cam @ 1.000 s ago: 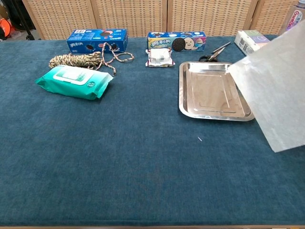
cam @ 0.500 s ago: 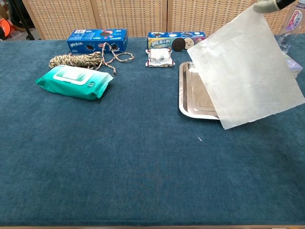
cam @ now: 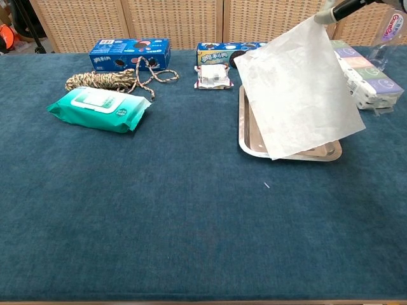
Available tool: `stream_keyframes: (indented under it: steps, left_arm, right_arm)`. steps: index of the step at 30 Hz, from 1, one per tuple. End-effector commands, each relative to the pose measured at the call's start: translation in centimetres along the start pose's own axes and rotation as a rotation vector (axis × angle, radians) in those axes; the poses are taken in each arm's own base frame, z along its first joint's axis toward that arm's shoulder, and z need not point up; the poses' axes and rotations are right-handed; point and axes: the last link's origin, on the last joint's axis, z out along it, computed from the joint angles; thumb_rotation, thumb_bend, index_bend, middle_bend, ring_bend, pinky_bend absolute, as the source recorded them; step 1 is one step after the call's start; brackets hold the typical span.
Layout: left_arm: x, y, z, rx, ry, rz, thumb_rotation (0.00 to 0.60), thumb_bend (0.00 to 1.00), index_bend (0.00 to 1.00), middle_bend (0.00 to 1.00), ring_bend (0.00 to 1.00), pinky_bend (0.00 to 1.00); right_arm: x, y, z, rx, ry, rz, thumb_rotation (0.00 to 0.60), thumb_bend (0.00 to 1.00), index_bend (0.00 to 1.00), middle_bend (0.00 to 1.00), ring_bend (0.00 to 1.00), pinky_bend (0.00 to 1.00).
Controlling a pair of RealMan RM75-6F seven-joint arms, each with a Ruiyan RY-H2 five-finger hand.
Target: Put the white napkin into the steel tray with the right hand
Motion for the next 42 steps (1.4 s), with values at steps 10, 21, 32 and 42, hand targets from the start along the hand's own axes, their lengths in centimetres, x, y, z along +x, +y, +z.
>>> stream_keyframes:
  steps: [10, 21, 32, 42]
  left_arm:
    - [-0.3, 0.0, 0.8, 0.030, -0.016, 0.005, 0.600, 0.00, 0.00, 0.00, 0.00, 0.00]
    - [-0.4, -0.3, 1.2, 0.054, -0.026, -0.004, 0.600, 0.00, 0.00, 0.00, 0.00, 0.00]
    - [-0.5, -0.6, 1.6, 0.076, -0.037, -0.006, 0.600, 0.00, 0.00, 0.00, 0.00, 0.00]
    - [-0.5, -0.7, 1.6, 0.081, -0.036, -0.006, 0.600, 0.00, 0.00, 0.00, 0.00, 0.00]
  right_arm:
    - [-4.2, 1.2, 2.6, -0.048, 0.020, 0.044, 0.600, 0.88, 0.70, 0.00, 0.00, 0.00]
    - [-6.3, 2.2, 4.6, -0.079, 0.067, -0.027, 0.600, 0.88, 0.70, 0.00, 0.00, 0.00]
    - [-6.9, 5.0, 6.4, -0.200, 0.124, -0.032, 0.600, 0.88, 0.70, 0.00, 0.00, 0.00]
    - [-7.4, 5.2, 6.4, -0.188, 0.104, -0.071, 0.600, 0.87, 0.57, 0.00, 0.00, 0.00]
